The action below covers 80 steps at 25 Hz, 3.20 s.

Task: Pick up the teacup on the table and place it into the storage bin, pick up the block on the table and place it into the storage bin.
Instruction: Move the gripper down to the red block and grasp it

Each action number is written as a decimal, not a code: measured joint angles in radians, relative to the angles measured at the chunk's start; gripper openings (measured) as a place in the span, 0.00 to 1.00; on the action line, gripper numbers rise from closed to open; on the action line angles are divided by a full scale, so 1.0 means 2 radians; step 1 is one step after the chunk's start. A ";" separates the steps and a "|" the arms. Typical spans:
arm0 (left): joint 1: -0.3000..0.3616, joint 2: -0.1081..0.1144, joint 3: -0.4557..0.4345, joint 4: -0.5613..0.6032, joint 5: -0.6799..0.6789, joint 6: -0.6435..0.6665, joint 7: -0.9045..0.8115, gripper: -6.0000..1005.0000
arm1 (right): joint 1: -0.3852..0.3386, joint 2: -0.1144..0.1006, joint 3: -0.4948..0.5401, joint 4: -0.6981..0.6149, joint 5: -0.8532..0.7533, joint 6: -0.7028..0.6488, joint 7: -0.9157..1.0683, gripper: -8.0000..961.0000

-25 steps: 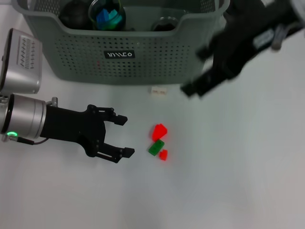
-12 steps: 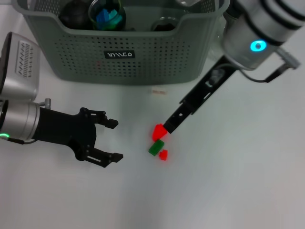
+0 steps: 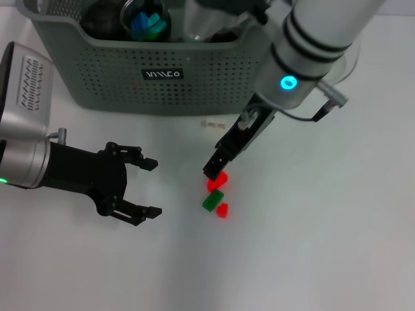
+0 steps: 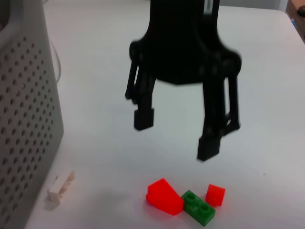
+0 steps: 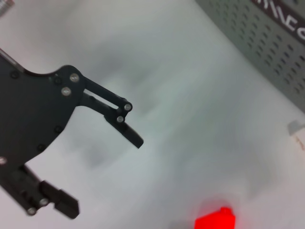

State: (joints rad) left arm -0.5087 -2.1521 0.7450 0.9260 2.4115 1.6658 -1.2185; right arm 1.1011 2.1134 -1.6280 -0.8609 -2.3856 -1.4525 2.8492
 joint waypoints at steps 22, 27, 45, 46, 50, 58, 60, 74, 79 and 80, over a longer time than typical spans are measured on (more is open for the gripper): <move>-0.003 0.000 -0.002 -0.001 -0.004 0.000 0.009 0.88 | 0.008 0.006 -0.186 0.064 0.060 0.168 0.044 0.99; -0.003 0.000 -0.003 -0.002 -0.004 0.000 0.009 0.88 | 0.009 0.006 -0.191 0.067 0.061 0.170 0.044 0.98; -0.004 0.000 -0.003 -0.003 -0.005 -0.003 0.009 0.88 | 0.009 0.006 -0.213 0.068 0.061 0.182 0.041 0.98; -0.005 0.000 -0.003 -0.003 -0.005 -0.003 0.008 0.88 | 0.010 0.006 -0.213 0.068 0.061 0.181 0.041 0.98; -0.005 0.000 -0.003 -0.004 -0.005 -0.003 0.008 0.88 | 0.010 0.006 -0.213 0.068 0.061 0.180 0.041 0.95; -0.005 0.000 -0.004 -0.004 -0.005 -0.004 0.008 0.88 | 0.012 0.006 -0.213 0.067 0.062 0.179 0.041 0.77; -0.004 0.000 -0.004 -0.004 -0.005 -0.004 0.008 0.88 | 0.013 0.006 -0.213 0.067 0.062 0.179 0.041 0.73; -0.005 0.000 -0.004 -0.004 -0.005 -0.005 0.008 0.88 | 0.013 0.006 -0.215 0.072 0.069 0.183 0.036 0.64; -0.005 0.000 -0.004 -0.004 -0.005 -0.004 0.008 0.88 | 0.012 0.006 -0.216 0.073 0.069 0.184 0.035 0.60; -0.005 0.000 -0.004 -0.005 -0.005 -0.004 0.008 0.88 | 0.011 0.006 -0.216 0.073 0.069 0.184 0.035 0.60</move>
State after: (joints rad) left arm -0.5185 -2.1521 0.7378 0.9170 2.4023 1.6571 -1.2021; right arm 1.1239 2.1246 -2.0598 -0.7148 -2.2468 -1.0855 2.9202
